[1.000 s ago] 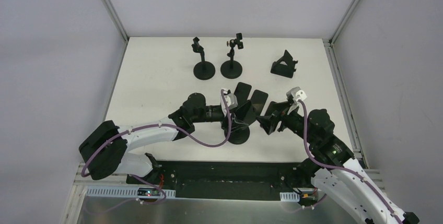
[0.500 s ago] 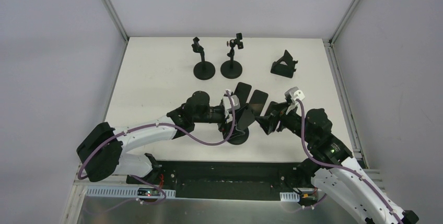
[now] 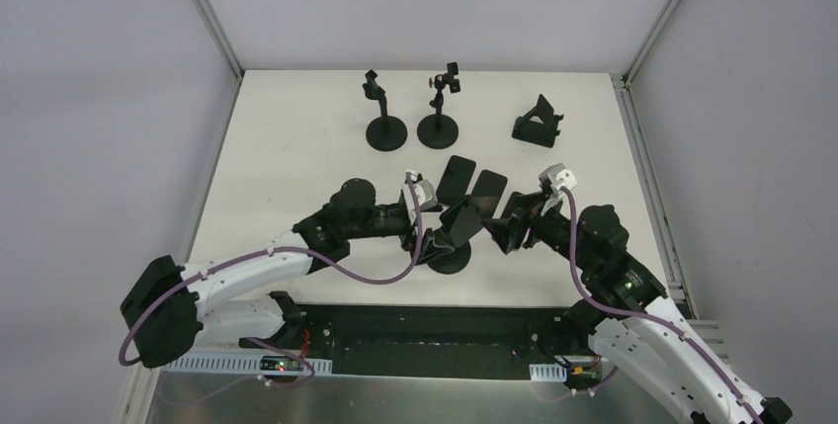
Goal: Remove the phone from the phone stand
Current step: Adjust the phone stand with the phone at the center of the board, then remove the phone from the phone stand.
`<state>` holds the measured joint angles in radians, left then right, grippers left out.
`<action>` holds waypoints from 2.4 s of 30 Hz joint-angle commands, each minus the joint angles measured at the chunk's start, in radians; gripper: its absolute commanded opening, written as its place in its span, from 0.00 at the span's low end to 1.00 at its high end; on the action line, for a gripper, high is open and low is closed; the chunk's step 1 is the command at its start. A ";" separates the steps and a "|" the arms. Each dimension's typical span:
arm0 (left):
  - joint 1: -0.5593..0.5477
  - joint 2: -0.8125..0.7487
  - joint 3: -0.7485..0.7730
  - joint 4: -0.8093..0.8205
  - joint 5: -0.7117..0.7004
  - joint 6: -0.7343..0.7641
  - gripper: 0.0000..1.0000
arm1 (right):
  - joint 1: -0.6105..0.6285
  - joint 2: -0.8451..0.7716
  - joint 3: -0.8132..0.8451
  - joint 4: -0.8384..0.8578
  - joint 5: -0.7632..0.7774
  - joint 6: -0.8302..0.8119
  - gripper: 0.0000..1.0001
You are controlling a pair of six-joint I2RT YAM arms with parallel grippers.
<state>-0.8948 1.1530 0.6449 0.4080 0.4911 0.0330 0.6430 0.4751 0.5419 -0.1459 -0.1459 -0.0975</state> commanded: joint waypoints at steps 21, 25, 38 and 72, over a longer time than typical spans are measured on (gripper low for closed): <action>0.016 -0.325 -0.046 -0.606 -0.690 -0.356 0.99 | -0.005 0.024 0.020 0.066 -0.030 -0.066 0.92; 0.016 -0.395 -0.039 -0.583 -0.712 -0.328 0.99 | -0.005 0.015 0.022 0.052 -0.022 -0.064 0.92; 0.018 -0.447 -0.067 -0.362 -0.508 -0.195 0.99 | -0.005 -0.005 0.068 -0.033 -0.057 -0.084 0.92; 0.017 -0.471 -0.108 -0.339 -0.503 -0.116 0.99 | 0.369 0.205 0.097 0.271 0.225 -0.335 0.97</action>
<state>-0.8879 0.6910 0.5404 0.0269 -0.0433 -0.1093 0.9867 0.6926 0.6079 0.0761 0.0742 -0.4549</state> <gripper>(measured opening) 0.991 0.967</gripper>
